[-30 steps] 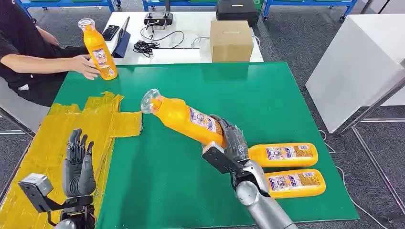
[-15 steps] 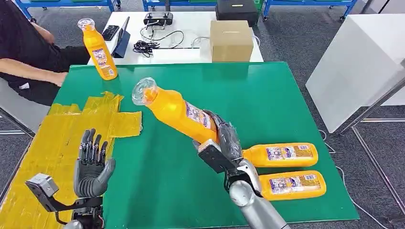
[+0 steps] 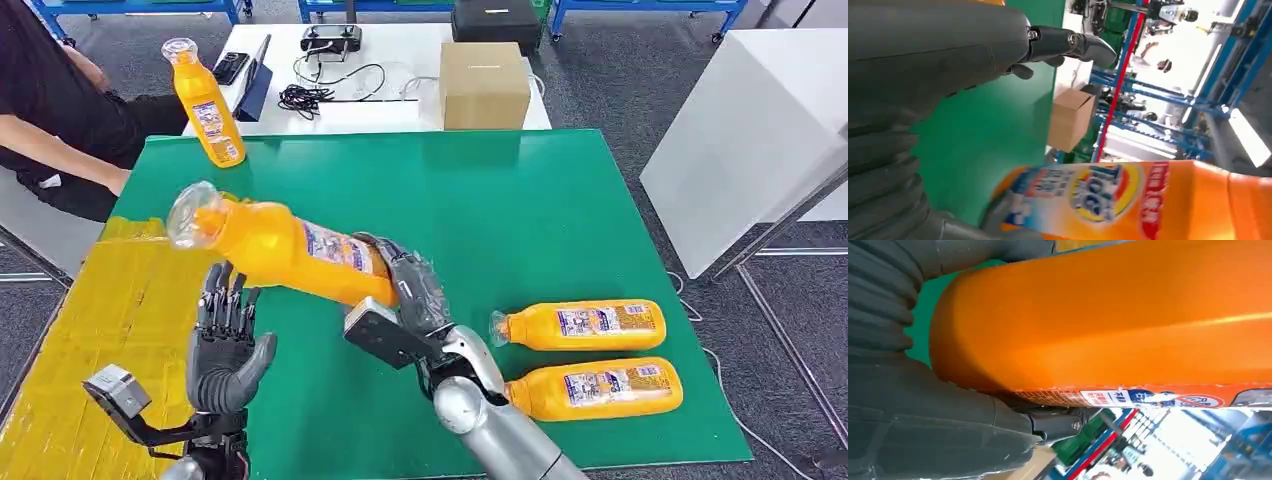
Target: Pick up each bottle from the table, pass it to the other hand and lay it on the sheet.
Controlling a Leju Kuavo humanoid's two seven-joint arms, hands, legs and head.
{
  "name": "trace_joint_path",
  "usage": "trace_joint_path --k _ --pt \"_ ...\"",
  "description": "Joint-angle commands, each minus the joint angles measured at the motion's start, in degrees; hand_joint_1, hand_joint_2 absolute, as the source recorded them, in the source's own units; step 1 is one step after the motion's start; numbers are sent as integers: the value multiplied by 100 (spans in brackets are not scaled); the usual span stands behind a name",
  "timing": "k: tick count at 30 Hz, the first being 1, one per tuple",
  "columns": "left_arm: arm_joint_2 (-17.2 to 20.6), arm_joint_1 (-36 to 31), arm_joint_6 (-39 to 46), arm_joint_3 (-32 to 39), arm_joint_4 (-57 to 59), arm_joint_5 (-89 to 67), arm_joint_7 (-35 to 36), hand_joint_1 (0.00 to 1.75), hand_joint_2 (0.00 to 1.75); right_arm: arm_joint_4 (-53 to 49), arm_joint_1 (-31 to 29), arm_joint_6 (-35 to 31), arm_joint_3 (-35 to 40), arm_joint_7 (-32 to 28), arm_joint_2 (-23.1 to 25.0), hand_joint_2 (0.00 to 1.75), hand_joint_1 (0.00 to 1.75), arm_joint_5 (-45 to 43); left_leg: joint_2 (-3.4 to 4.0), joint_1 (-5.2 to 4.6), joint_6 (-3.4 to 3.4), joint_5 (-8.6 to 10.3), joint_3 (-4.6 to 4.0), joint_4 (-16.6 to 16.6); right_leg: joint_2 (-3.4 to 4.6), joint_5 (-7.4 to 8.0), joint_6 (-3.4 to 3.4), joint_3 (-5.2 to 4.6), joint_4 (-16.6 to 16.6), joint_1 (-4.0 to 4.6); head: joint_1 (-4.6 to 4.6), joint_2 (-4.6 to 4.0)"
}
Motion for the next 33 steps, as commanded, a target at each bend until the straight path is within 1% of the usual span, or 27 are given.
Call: trace_joint_path --k 1,2,6,9,17,24,26,29,30,33 --pt "8 90 -228 197 -206 339 23 0 175 512 -264 87 907 111 19 175 175 198 14 4 -4 -3 5 -2 12 2 -1 2 -5 4 2 0" --pt "-4 106 -227 203 -228 339 19 0 175 519 -246 126 989 114 20 175 175 201 23 8 -10 -3 5 -4 19 5 -1 2 -9 8 2 0" --pt "-21 128 -234 290 -284 379 -9 0 175 560 -217 230 1197 143 -5 175 175 239 7 2 -3 -1 2 -2 5 1 0 0 -4 1 2 0" --pt "-12 152 -265 328 -335 379 -25 0 175 715 -232 331 1353 152 -10 175 175 218 11 3 -5 -1 3 -4 9 2 -1 1 -6 2 2 0" --pt "-4 151 -301 315 -328 382 -21 0 175 798 -265 374 1398 162 3 175 175 226 6 6 -10 1 3 -6 2 2 -3 3 -10 5 2 0" --pt "108 113 -429 243 -310 153 -29 0 175 1057 -391 695 1762 236 23 175 175 305 5 4 -6 1 4 -5 2 2 -1 2 -8 3 2 0" --pt "188 67 -559 168 -260 61 5 0 175 1140 -457 895 1850 292 33 175 175 240 7 5 -6 0 3 -4 4 2 -2 2 -8 4 2 0" --pt "325 -20 -830 50 -147 -20 58 0 175 1319 -557 1009 1959 309 74 175 175 273 0 2 -4 1 1 -3 -2 0 -1 0 -4 2 2 0" --pt "346 -26 -908 53 -121 -23 82 0 175 1369 -590 1042 2013 310 83 175 175 299 4 8 -12 4 -1 -6 0 5 -4 -1 -10 7 0 0" --pt "413 -37 -1201 30 -78 -14 132 0 175 1458 -680 1131 2160 318 112 175 175 390 2 1 -6 3 6 -7 -1 1 -2 3 -8 0 2 0"
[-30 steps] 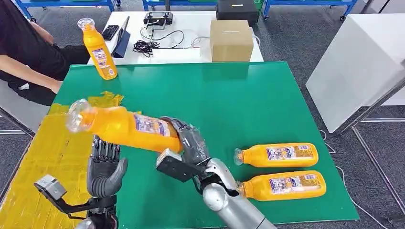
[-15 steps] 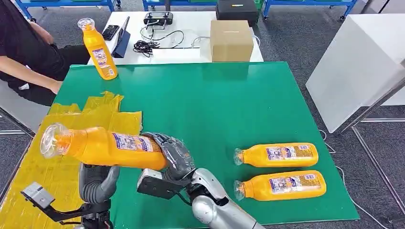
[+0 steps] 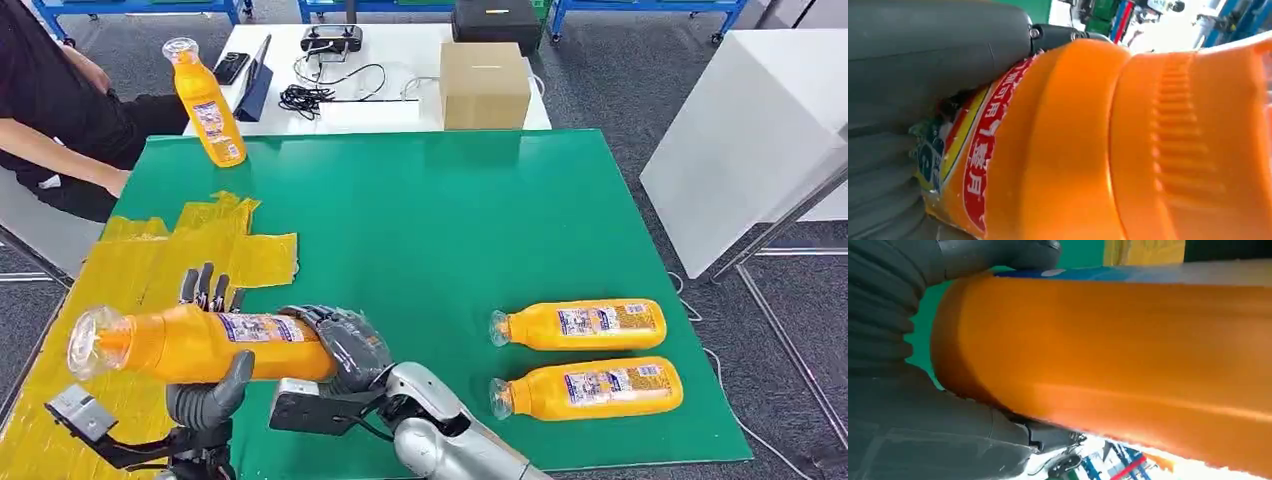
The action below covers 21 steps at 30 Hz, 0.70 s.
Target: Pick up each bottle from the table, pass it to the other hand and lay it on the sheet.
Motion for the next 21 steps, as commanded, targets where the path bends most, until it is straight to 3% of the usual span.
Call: trace_joint_path --k 1,3,4,5,21 --pt "363 -338 -558 -163 331 -37 145 0 175 776 -433 283 708 16 -21 175 175 151 3 3 -8 4 8 -9 -1 3 -2 8 -9 3 -2 0" --pt "353 -327 -624 -141 335 -13 149 0 175 770 -442 301 730 18 -17 175 175 159 -4 4 -7 3 7 -7 -7 1 -2 9 -8 3 -2 0" --pt "347 -323 -626 -130 335 -13 149 133 175 768 -438 305 736 19 -18 175 175 160 -4 5 -9 5 5 -9 -8 3 -3 8 -11 5 -4 0" --pt "330 -317 -629 -113 333 -12 149 175 175 766 -436 311 740 16 -20 175 175 156 -4 3 -7 3 5 -6 -6 1 -2 7 -8 3 -2 0" --pt "123 -281 -671 91 328 89 110 175 175 732 -362 209 639 124 -95 175 175 260 -8 2 -4 2 4 -4 -10 -1 0 4 -6 2 -2 0"
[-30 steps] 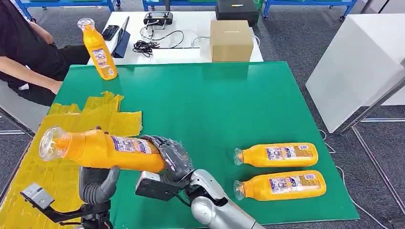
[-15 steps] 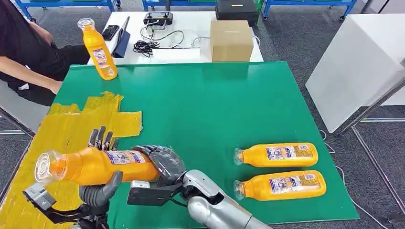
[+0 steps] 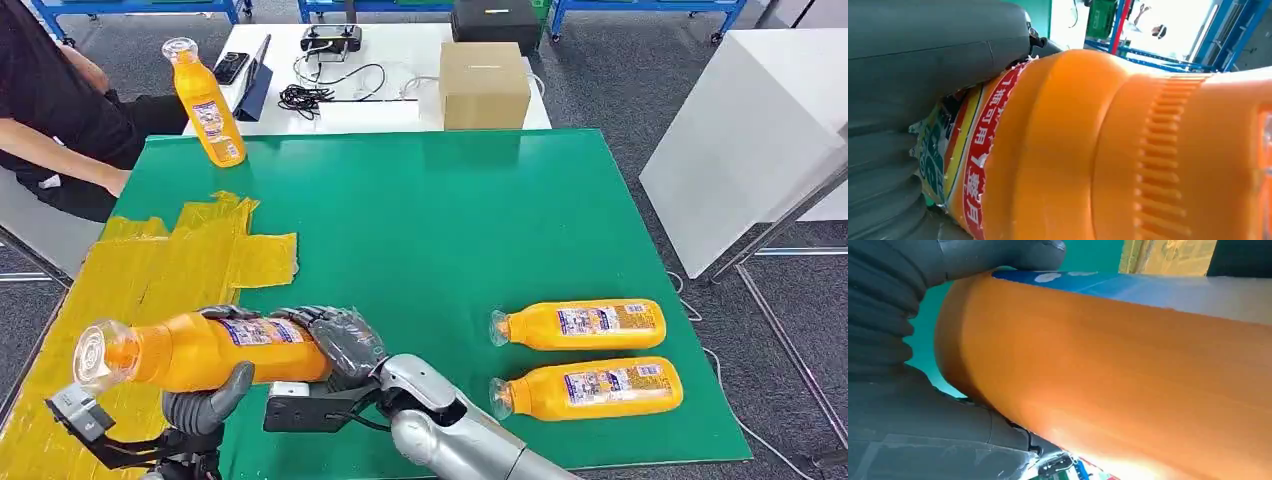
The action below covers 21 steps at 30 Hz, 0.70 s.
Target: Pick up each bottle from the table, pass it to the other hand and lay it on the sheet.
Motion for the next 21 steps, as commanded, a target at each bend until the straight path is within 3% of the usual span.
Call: trace_joint_path --k 1,2,3,4,6,7,9,13,17,19,21 --pt "-120 -295 -78 -73 229 100 3 175 175 391 -32 67 329 43 -97 175 175 126 -10 6 -7 3 3 -6 -14 1 -1 10 -11 6 0 0" --pt "-115 -301 -78 -68 232 100 3 175 175 393 -31 68 326 43 -105 175 175 127 -10 3 -4 2 4 -5 -13 0 0 10 -9 3 0 0" --pt "-129 -306 -50 -47 241 100 1 175 175 361 -28 -22 328 54 -124 175 155 217 -9 3 -3 2 4 -5 -11 -1 0 9 -8 3 0 0" --pt "-123 -325 149 17 250 -79 -38 175 175 302 26 -135 280 59 -162 175 0 304 -12 5 -6 3 4 -6 -15 0 0 11 -12 5 0 0" --pt "-98 -383 633 172 286 -610 -192 175 175 93 150 -256 130 71 -296 175 0 320 -14 6 -6 4 4 -8 -17 1 0 13 -14 6 -2 0" --pt "-82 -422 884 246 316 -888 -232 175 175 -20 226 -312 25 94 -370 0 0 284 -13 5 -3 2 4 -4 -15 -1 0 11 -10 5 0 0" --pt "-34 -540 1718 496 436 -1857 -355 175 175 -504 468 -425 -220 103 -677 0 0 334 -21 4 -3 4 4 -6 -23 -1 1 12 -12 3 0 0" --pt "-11 -560 1958 641 482 -2255 -373 175 175 -782 627 -428 -372 98 -800 0 0 408 -22 5 -5 7 2 -9 -25 2 1 10 -16 4 4 0" --pt "162 -440 4040 1171 707 -5596 17 175 175 -2269 1341 -619 -942 64 -1558 0 0 623 -20 4 -3 3 0 -5 -23 0 1 10 -12 4 2 0" --pt "344 -276 4440 1360 818 -6868 406 175 175 -3061 1705 -532 -1287 13 -2065 0 0 572 -33 2 -4 4 2 -10 -36 -4 2 17 -17 1 0 0" --pt "375 -221 4485 1396 833 -6873 384 175 175 -3222 1792 -428 -1401 -15 -2146 0 0 545 -20 0 -2 -2 7 -9 -21 -4 4 17 -17 0 2 0"
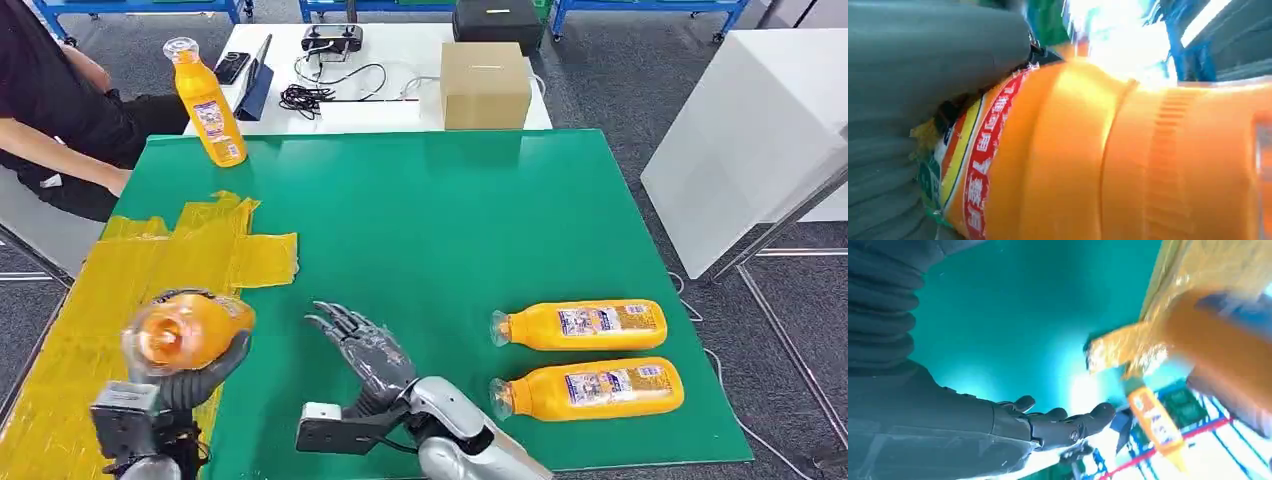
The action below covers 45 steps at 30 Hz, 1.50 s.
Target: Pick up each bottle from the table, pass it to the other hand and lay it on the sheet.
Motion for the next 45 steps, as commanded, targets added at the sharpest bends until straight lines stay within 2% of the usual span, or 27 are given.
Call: trace_joint_path --k 1,4,5,8,9,12,15,17,18,22,23,24,25,27,29,30,35,37,39,42,45 --pt "344 93 1052 773 634 -2337 576 175 175 -2147 875 178 -935 -107 -1420 0 0 -37 -8 -5 -1 -1 6 -7 -10 -4 3 11 -8 -4 0 0" --pt "316 86 1052 727 617 -2347 575 175 175 -2064 856 197 -931 -112 -1327 0 0 -20 2 -2 -5 -2 -3 -3 -3 -2 0 2 -5 -1 0 0" --pt "343 71 1052 794 704 -3043 918 175 175 -2134 916 63 -967 -116 -1388 0 0 148 8 2 -9 -3 -3 -2 3 -1 -2 -2 -5 3 -2 0" --pt "697 68 951 656 1110 -4040 1471 175 175 -2921 1426 -115 -1390 -100 -1964 0 0 303 -20 3 -9 3 -2 -9 -26 -2 -2 8 -15 4 -2 0" --pt "760 32 861 594 1181 -4259 1618 175 175 -3052 1432 -67 -1428 -37 -2050 0 0 324 -28 -5 -3 4 2 -12 -32 -6 1 9 -14 -5 0 0" --pt "1092 -158 260 207 2028 -5060 2188 175 175 -3586 2022 39 -1974 34 -2477 0 0 564 -22 -5 -3 0 1 -5 -24 -6 1 1 -8 -4 0 0" --pt "1238 -493 -155 -188 3014 -5167 2338 175 175 -3760 2390 121 -2315 3 -2660 0 0 711 -46 -8 -3 8 11 -21 -50 -7 2 23 -24 -7 -2 0" --pt "1303 -731 -256 -469 3624 -5116 2342 175 175 -3835 2434 241 -2429 19 -2784 0 0 763 -53 -8 -6 10 18 -23 -59 -7 1 24 -31 -8 2 0" --pt "1317 -793 -243 -543 3837 -5132 2344 175 175 -3883 2541 269 -2529 54 -2842 175 0 768 -38 -10 -3 8 0 -12 -41 -3 1 6 -13 -10 0 0" --pt "1322 -1017 -365 -719 4384 -5083 2451 175 175 -4103 2714 459 -2830 176 -3197 175 0 757 -24 -11 -1 4 1 -10 -31 -4 2 5 -12 -11 2 0" --pt "1355 -1084 -498 -778 4495 -5149 2550 141 175 -4163 2764 546 -2926 219 -3309 175 0 764 -24 -11 -3 4 4 -11 -31 -3 2 8 -14 -11 -2 0" --pt "1418 -1105 -563 -833 4577 -5206 2601 0 175 -4194 2805 627 -3008 247 -3440 175 0 773 -32 -13 -4 6 11 -11 -36 -2 1 12 -13 -13 -2 0" --pt "1449 -1126 -611 -833 4669 -5190 2643 0 0 -4235 2877 707 -3105 333 -3622 175 0 788 -46 -20 -1 2 27 -7 -44 -7 0 10 -8 -20 -7 0" --pt "1502 -1083 -464 -782 4714 -5088 2657 0 0 -4411 3164 810 -3406 473 -4011 175 0 735 -33 -17 -4 6 32 -10 -36 1 -2 -14 -12 -17 0 0" --pt "1528 -1024 -433 -734 4644 -5013 2629 0 0 -4494 3380 861 -3636 508 -4190 175 0 641 -30 -21 -10 0 33 -13 -31 -1 0 -8 -9 -20 -4 0" --pt "1499 -969 -356 -606 4486 -4850 2644 0 0 -4504 3556 1083 -3805 760 -4410 175 0 604 -36 -24 -5 -6 55 -15 -36 -12 6 15 -10 -22 -2 0" --pt "1512 -956 -392 -598 4382 -4827 2626 0 0 -4487 3625 1068 -3887 753 -4472 175 0 587 -25 -18 -8 0 55 -15 -17 1 4 10 -11 -15 -4 0" --pt "1504 -945 -394 -595 4365 -4826 2624 0 0 -4498 3596 1065 -3855 765 -4427 175 0 606 -34 -20 -6 -8 85 -15 -26 -12 6 43 -11 -17 -4 0" --pt "1494 -895 -356 -504 4213 -4560 2521 0 0 -4501 3725 1241 -3898 1040 -4724 175 0 591 -27 -20 -6 -9 94 -16 -25 -14 7 50 -12 -17 -4 0" --pt "1507 -651 -461 -310 3541 -3769 2112 0 0 -4438 4109 1269 -4290 1268 -4964 175 0 393 -21 -18 -6 -11 85 -11 -21 -14 8 34 -11 -16 -4 0" --pt "1491 -445 -551 -156 2926 -3215 1821 0 0 -4339 4209 1360 -4417 1328 -5005 175 0 345 -25 -17 -4 -18 96 -7 -23 -19 9 51 -11 -14 -2 0"
